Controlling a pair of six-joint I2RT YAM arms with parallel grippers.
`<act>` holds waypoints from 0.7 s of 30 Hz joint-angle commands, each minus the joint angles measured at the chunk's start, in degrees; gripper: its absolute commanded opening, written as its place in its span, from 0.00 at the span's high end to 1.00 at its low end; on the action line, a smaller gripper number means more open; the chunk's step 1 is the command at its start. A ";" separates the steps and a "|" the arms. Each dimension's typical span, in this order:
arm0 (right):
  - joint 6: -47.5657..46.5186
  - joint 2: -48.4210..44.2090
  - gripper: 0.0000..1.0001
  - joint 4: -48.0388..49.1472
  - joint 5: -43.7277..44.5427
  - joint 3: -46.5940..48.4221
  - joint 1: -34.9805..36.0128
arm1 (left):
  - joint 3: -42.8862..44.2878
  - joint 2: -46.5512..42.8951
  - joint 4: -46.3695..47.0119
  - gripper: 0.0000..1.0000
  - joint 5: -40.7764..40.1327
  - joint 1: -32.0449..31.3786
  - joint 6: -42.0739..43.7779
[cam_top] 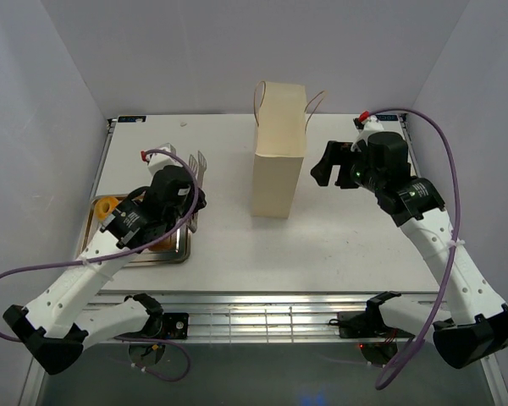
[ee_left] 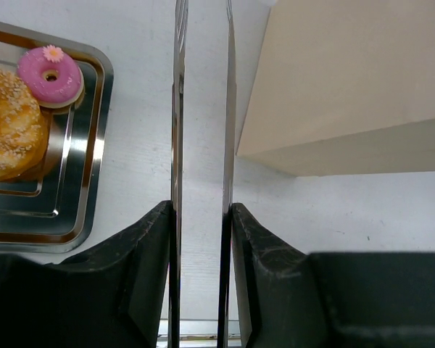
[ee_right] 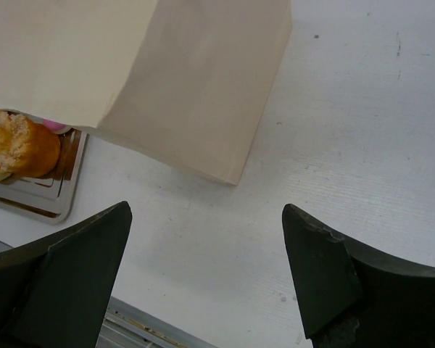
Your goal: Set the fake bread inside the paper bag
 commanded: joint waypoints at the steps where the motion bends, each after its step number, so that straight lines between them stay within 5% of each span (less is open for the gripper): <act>1: -1.58 3.68 0.10 -1.96 -1.89 7.77 0.11 | 5.73 -2.86 -7.48 0.53 -0.48 1.51 2.80; 11: -3.25 7.39 0.10 -3.02 -2.15 13.23 0.11 | 10.49 -5.93 -27.43 0.47 -9.80 2.30 -2.56; 21: -4.74 8.44 0.10 -2.93 -1.97 13.76 0.11 | 10.23 -4.27 -31.58 0.50 -15.60 2.30 -3.71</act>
